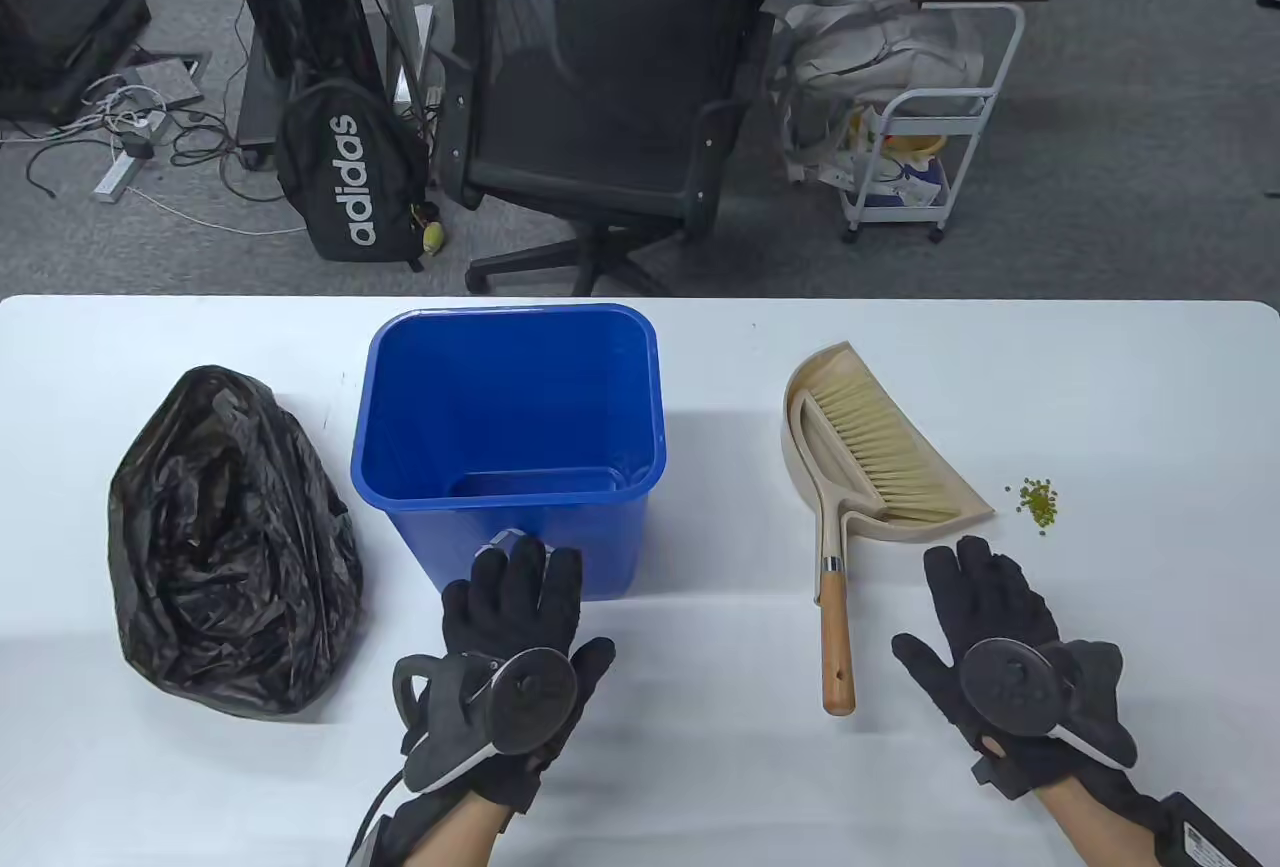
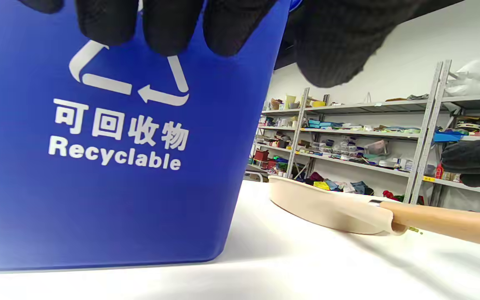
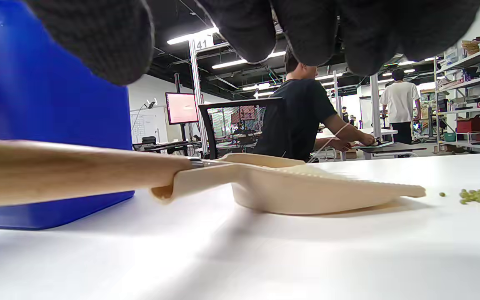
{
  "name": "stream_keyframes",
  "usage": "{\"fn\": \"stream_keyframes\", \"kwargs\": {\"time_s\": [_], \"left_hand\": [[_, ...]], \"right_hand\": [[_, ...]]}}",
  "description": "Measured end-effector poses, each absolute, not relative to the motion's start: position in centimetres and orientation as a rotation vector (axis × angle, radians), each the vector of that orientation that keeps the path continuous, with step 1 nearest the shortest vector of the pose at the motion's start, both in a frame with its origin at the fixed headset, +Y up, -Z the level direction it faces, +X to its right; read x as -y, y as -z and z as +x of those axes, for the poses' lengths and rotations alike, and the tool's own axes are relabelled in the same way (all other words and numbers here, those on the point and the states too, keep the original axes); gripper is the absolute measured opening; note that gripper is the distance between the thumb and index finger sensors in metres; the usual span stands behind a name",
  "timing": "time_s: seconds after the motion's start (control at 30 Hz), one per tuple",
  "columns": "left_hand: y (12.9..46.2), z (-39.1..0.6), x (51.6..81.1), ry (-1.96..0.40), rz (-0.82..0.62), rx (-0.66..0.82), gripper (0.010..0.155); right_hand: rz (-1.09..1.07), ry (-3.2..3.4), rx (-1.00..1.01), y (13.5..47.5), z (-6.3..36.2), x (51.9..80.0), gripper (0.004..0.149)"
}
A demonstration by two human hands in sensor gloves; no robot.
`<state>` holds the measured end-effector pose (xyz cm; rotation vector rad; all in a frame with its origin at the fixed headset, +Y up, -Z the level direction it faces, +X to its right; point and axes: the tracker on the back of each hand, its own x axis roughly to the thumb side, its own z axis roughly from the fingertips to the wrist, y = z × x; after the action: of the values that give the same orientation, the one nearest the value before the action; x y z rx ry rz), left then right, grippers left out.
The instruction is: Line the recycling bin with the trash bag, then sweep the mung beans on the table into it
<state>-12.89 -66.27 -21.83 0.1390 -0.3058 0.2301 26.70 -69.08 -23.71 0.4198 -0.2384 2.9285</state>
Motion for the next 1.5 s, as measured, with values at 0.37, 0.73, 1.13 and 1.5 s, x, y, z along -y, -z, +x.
{"fn": "stream_keyframes", "kwargs": {"time_s": [0.37,0.73,1.13,1.5], "left_hand": [[20.7,-12.6,64.9,-0.250,0.159,0.329,0.078],[18.7,-19.2,62.0,-0.119,0.208,0.277,0.075],[20.0,-31.6,64.7,0.031,-0.026,0.127,0.086],[24.8,-35.8,71.4,0.360,-0.374,-0.087,0.109]], "right_hand": [[0.410,-2.930,0.238,23.7,26.9,69.1,0.085],[0.408,-2.936,0.248,23.7,27.1,69.0,0.085],[0.403,-2.937,0.230,23.9,27.1,69.2,0.084],[0.407,-2.947,0.235,23.8,26.9,69.2,0.083]]}}
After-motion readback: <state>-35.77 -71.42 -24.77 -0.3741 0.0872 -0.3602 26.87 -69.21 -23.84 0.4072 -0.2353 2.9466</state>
